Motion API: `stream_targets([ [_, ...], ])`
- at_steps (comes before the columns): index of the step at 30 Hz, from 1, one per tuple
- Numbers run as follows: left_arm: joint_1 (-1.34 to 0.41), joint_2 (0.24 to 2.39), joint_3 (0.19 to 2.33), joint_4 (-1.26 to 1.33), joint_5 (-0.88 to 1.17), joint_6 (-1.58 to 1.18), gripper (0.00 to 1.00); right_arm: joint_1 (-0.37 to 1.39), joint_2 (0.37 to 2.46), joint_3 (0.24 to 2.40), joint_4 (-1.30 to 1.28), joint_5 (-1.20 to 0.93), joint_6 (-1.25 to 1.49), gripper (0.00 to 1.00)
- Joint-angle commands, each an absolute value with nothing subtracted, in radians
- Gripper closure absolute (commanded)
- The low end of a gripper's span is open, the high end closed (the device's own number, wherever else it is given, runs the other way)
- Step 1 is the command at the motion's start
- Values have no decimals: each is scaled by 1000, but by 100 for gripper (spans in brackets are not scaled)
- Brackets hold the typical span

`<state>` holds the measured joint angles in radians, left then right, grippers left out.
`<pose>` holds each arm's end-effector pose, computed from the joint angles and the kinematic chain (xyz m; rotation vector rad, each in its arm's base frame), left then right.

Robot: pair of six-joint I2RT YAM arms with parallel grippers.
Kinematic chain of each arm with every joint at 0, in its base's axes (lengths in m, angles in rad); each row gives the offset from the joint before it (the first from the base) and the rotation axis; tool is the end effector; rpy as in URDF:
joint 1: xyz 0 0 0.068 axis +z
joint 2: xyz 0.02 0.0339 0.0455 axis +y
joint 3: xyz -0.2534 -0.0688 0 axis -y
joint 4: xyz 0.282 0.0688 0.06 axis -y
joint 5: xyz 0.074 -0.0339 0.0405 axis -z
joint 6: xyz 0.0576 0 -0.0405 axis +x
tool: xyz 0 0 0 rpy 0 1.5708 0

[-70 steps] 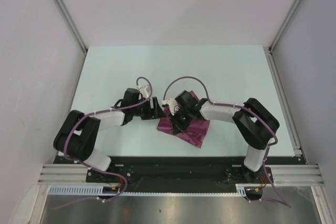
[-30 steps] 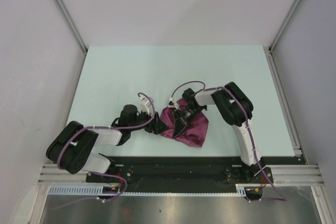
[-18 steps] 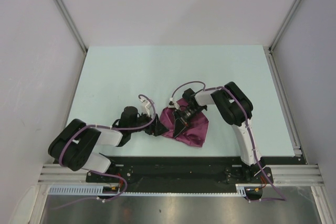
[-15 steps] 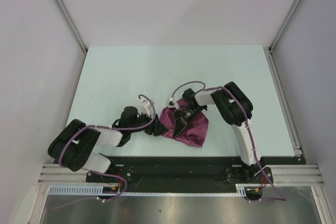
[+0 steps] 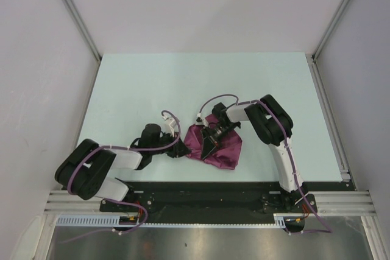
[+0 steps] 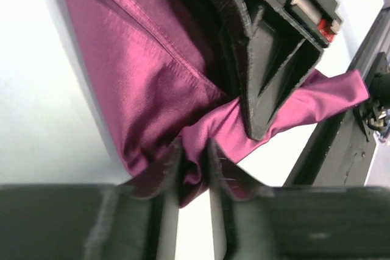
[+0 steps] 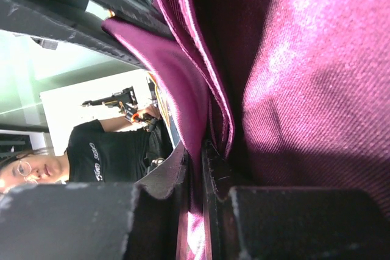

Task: Fold the napkin, place the utensils inside, and roll it up
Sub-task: Roll the napkin at the center of the board.

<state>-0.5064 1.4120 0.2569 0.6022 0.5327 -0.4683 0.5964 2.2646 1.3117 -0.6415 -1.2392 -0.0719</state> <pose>0.2078 -0.1487 0.0650 0.3815 2.2209 -1.1191 0.2938 0.2653 0.0205 0.7444 -2.2038 -1.5953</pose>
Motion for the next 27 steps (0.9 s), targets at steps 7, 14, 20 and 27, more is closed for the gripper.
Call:
stream_targets([
  [7, -511, 1434, 376, 364, 457, -411, 94, 572, 2201, 1338, -654, -1114, -12, 66],
  [14, -509, 1500, 463, 253, 469, -414, 99, 534, 1911, 1269, -545, -835, 98, 39],
  [20, -508, 1528, 495, 212, 489, -411, 100, 549, 1579, 1014, -420, -513, 147, 34],
  [27, -508, 1532, 506, 186, 485, -416, 99, 711, 1322, 864, -495, -237, 208, 31],
])
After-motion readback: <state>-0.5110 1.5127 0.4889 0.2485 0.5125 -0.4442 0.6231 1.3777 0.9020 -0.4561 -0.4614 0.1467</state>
